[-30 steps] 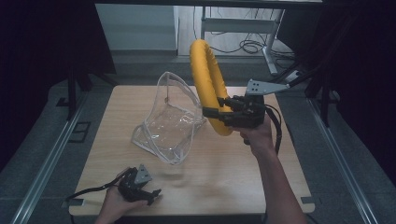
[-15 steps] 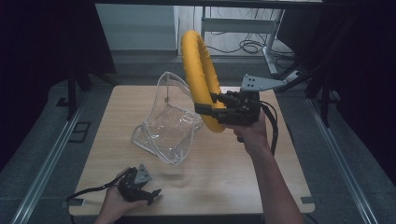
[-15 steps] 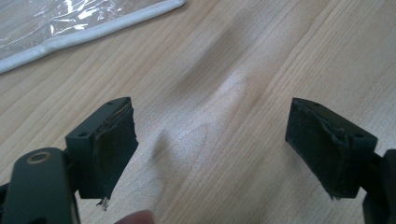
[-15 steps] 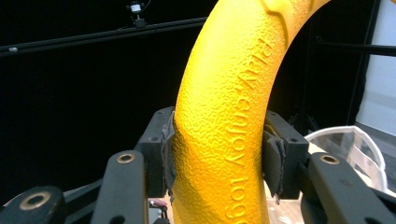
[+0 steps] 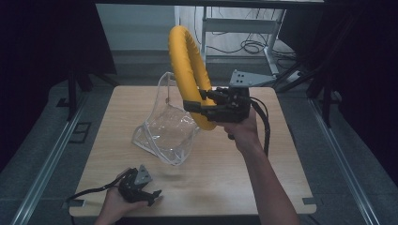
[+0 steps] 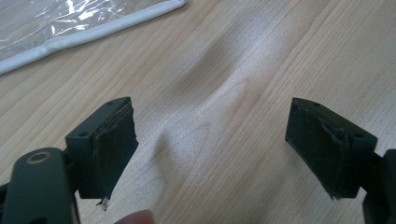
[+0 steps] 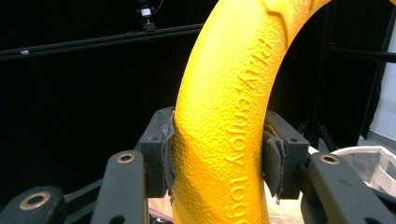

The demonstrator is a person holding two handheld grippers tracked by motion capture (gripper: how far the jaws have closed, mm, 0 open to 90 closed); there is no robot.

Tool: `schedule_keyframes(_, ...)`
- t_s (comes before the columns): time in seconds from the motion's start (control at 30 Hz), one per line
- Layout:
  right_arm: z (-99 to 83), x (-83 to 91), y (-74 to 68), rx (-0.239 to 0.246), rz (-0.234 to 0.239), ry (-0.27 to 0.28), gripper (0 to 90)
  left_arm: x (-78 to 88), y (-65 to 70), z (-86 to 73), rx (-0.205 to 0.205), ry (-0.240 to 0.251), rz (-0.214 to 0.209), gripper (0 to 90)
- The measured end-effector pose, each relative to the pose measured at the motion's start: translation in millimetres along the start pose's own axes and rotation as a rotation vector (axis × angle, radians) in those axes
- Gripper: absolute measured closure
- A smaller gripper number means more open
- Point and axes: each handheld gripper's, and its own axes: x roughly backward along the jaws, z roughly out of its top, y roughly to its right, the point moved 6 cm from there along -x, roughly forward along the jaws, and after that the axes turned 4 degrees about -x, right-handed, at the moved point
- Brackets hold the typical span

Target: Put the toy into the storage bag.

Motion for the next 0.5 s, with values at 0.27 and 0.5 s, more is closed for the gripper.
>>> schedule_keyframes(0.27, 3.3, -15.6, -6.6, 0.007, 0.027, 0.003, 50.8, 0.9, -0.3, 0.1, 0.001, 0.003, 0.001, 16.2)
schedule_keyframes(0.5, 2.8, -28.6, -8.2, -0.002, 0.045, 0.008, 50.8, 1.7, -0.7, 0.1, 0.0, 0.004, 0.002, 16.2)
